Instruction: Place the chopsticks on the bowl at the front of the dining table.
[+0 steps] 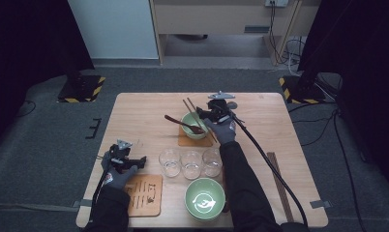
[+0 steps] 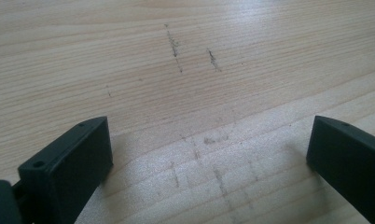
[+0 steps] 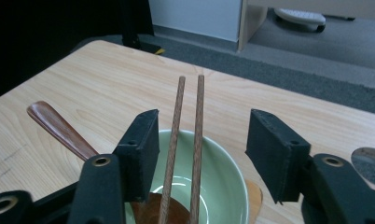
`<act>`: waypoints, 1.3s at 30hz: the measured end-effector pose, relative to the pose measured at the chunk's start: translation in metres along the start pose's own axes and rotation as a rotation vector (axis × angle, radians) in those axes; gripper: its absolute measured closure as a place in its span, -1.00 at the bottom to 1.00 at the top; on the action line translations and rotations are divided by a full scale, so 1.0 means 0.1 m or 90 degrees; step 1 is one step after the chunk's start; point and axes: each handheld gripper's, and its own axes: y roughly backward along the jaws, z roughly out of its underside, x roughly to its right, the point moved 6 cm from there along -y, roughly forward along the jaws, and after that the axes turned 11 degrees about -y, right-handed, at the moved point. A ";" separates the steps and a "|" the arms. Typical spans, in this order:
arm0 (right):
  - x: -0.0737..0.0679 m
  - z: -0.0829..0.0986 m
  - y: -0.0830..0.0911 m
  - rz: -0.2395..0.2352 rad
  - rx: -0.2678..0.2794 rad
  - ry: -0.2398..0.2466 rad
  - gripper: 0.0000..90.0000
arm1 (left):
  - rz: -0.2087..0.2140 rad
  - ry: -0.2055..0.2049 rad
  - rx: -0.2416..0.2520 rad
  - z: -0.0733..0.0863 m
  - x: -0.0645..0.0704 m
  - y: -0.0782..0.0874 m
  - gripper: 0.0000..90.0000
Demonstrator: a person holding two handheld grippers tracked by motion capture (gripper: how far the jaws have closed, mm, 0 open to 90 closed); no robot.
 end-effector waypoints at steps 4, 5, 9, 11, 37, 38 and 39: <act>-0.02 -0.08 0.08 -0.005 0.017 0.004 -0.13 | 0.000 0.000 0.000 0.00 0.00 0.00 -1.00; -0.02 -0.08 0.08 -0.005 0.017 0.004 -0.13 | 0.000 0.000 0.000 0.00 0.00 0.00 -1.00; 0.01 -0.15 0.15 -0.003 0.024 0.003 -0.15 | 0.000 0.000 0.000 0.00 0.00 0.00 -1.00; 0.02 -0.19 0.19 -0.003 0.031 0.006 -0.17 | 0.000 0.000 0.000 0.00 0.00 0.00 -1.00; -0.14 -0.18 -0.05 -0.008 0.003 0.002 -0.24 | 0.000 0.000 0.000 0.00 0.00 0.00 -1.00; -0.14 -0.15 -0.07 -0.008 -0.004 0.004 -0.22 | 0.000 0.000 0.000 0.00 0.00 0.00 -1.00; -0.15 -0.12 -0.09 -0.007 -0.010 0.006 -0.21 | 0.000 0.000 0.000 0.00 0.00 0.00 -1.00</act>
